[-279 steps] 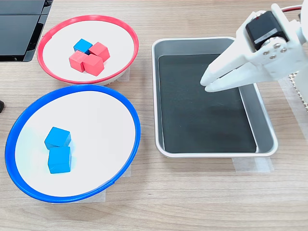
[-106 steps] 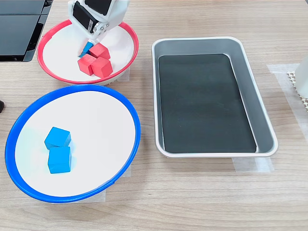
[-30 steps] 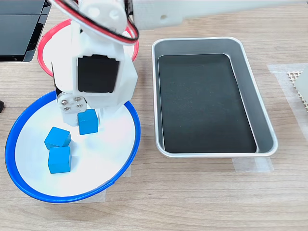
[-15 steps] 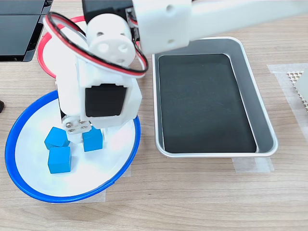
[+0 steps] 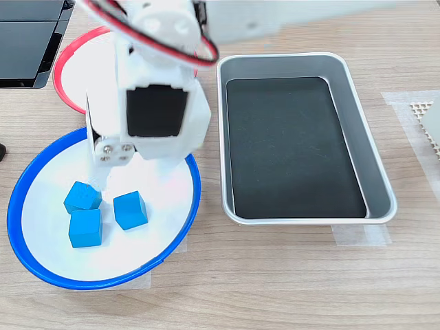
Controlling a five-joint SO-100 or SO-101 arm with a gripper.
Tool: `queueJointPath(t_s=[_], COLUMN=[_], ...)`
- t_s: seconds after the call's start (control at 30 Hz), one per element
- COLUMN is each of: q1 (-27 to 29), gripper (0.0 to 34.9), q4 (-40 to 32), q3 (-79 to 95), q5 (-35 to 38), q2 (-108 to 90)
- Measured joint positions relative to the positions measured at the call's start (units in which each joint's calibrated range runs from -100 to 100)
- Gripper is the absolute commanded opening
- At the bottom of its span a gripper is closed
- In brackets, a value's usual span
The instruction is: Relocate any blue block in the red dish to the blue dish, correcting any misplacements.
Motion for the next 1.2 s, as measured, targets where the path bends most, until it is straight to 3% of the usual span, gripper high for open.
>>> queueJointPath(t_s=[0.07,0.13,0.23,0.27,0.37,0.5,0.63,0.7,0.87,1.2], q1=[1.15,2.65,5.66,7.43,8.76,10.71,12.21,12.39,12.57,10.88], gripper=[7.9,0.3,0.3,0.3,0.3,0.2,0.2,0.2,0.2,0.2], q4=[-1.47,-4.89,-13.87,-21.94,-29.53,-45.27,-53.75,-54.00,-46.57,-26.92], q3=[3.72,9.71,22.69,32.76,42.83,66.15,87.75,93.10,104.72,121.23], q5=[1.12,2.64,4.30,4.44,4.40,3.86,1.61,0.98,-0.10,-2.39], q2=[-4.52,-11.00,-22.68,-31.03,-38.70,-54.73,-69.91,-75.19,-91.13,-121.31])
